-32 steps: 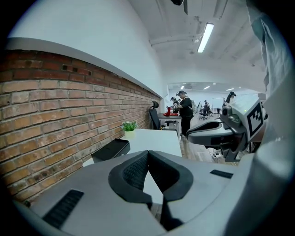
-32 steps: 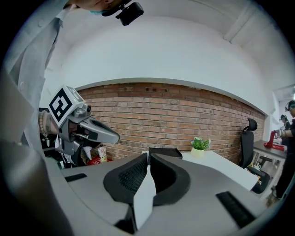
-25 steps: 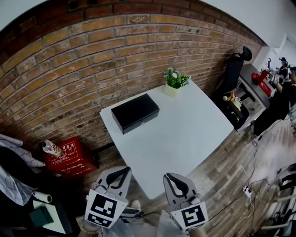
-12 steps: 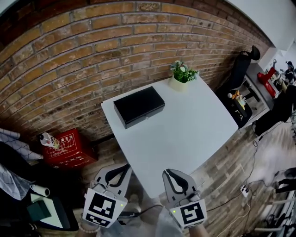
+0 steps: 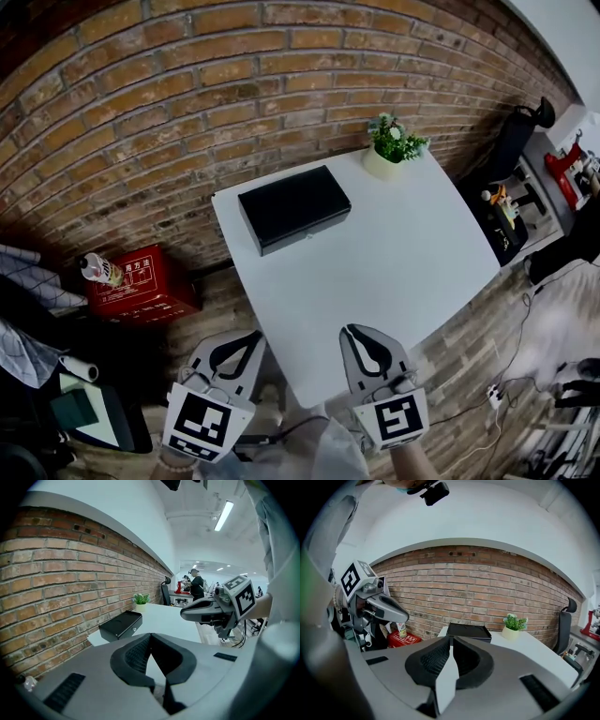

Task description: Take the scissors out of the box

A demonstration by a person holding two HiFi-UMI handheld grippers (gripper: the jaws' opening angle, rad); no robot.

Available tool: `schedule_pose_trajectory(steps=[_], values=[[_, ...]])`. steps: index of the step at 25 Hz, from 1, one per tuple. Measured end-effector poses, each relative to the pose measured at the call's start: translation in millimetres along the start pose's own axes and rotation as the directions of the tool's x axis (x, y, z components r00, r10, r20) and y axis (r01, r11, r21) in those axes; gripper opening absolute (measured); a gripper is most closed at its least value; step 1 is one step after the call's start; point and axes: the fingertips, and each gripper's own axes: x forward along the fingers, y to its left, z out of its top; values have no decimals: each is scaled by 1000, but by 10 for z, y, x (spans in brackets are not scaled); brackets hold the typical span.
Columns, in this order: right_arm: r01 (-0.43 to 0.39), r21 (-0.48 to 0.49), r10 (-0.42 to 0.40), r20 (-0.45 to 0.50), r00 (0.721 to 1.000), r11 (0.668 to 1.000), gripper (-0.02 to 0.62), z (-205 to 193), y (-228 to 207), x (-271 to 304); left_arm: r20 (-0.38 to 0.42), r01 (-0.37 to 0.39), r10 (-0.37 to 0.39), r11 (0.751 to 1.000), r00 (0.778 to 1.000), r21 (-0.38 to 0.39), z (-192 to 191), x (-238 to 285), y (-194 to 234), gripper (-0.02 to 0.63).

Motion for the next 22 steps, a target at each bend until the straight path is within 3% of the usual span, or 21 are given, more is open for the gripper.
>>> schedule_pose_trajectory(steps=[14,22], values=[[-72,-16,71,-27,997,997,51,-182,-577,686,-12,-103,102,993,995,-51,-1,513,256,17],[-126,-53,124,-48,991,991,52,-332,-692,1090,-27,-163,161,981,987,-107,-91,716,400,17]])
